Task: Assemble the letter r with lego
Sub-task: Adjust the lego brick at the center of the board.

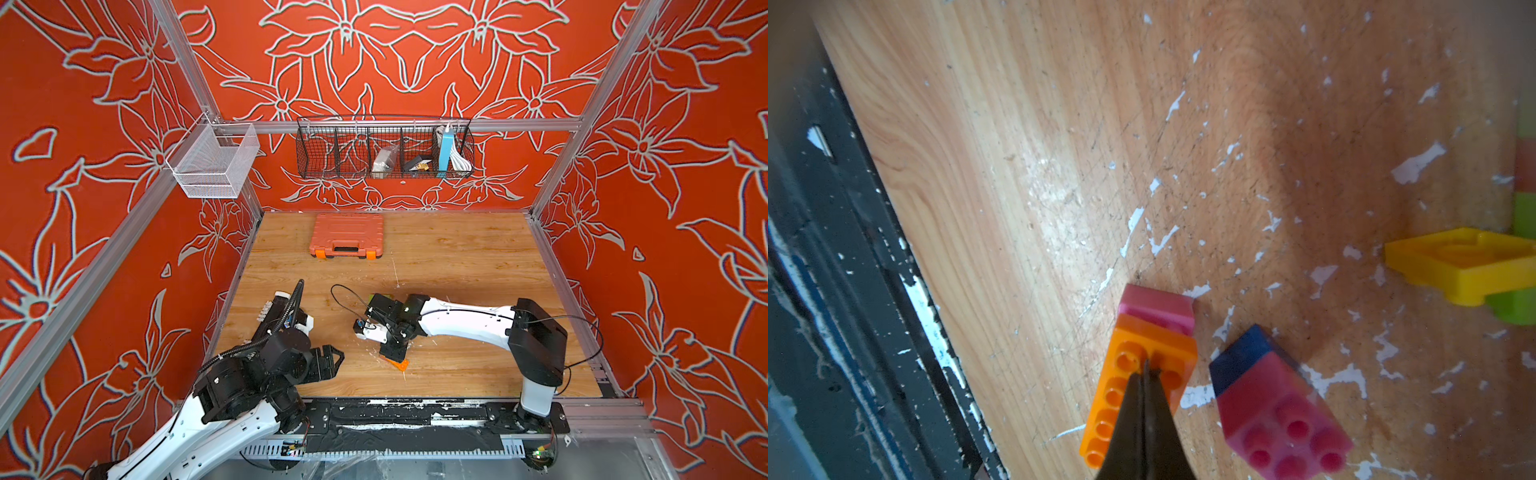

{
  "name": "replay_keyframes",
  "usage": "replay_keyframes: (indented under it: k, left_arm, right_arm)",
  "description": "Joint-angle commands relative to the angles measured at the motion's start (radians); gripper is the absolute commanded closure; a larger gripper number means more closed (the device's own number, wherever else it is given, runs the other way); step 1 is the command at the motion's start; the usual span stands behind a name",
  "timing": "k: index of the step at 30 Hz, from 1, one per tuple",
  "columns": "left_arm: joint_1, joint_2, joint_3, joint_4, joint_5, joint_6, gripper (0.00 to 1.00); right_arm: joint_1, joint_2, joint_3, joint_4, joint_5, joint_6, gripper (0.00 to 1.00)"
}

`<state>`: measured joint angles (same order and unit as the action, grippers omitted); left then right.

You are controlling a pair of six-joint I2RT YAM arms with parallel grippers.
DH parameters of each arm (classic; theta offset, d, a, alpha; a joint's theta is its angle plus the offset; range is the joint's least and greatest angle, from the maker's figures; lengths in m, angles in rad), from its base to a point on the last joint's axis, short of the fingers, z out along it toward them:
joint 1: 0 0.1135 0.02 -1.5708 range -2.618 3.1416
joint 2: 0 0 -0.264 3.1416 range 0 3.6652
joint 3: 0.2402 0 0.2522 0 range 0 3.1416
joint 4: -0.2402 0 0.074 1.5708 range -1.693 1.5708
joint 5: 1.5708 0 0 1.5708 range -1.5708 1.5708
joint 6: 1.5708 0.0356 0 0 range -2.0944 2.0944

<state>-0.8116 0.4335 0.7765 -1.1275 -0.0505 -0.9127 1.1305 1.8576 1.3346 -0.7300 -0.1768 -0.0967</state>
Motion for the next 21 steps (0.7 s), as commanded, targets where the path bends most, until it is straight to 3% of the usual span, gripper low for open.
replay_keyframes:
  k: [1,14,17,21]
  left_arm:
    - [0.005,0.015,-0.008,0.014,-0.005,0.011,0.13]
    - [0.005,0.013,-0.002,0.000,-0.015,0.009,0.13]
    - [0.005,0.008,0.003,-0.009,-0.018,0.006,0.13]
    - [0.005,-0.004,0.006,-0.014,-0.027,0.003,0.13]
  right_arm:
    - [-0.010,-0.012,0.017,-0.061,0.019,-0.012,0.93]
    - [-0.014,-0.087,0.042,-0.057,0.006,0.074,0.62]
    - [-0.015,-0.106,0.046,-0.071,0.033,0.180,0.58]
    - [-0.018,-0.130,0.103,-0.152,0.054,0.459,0.55]
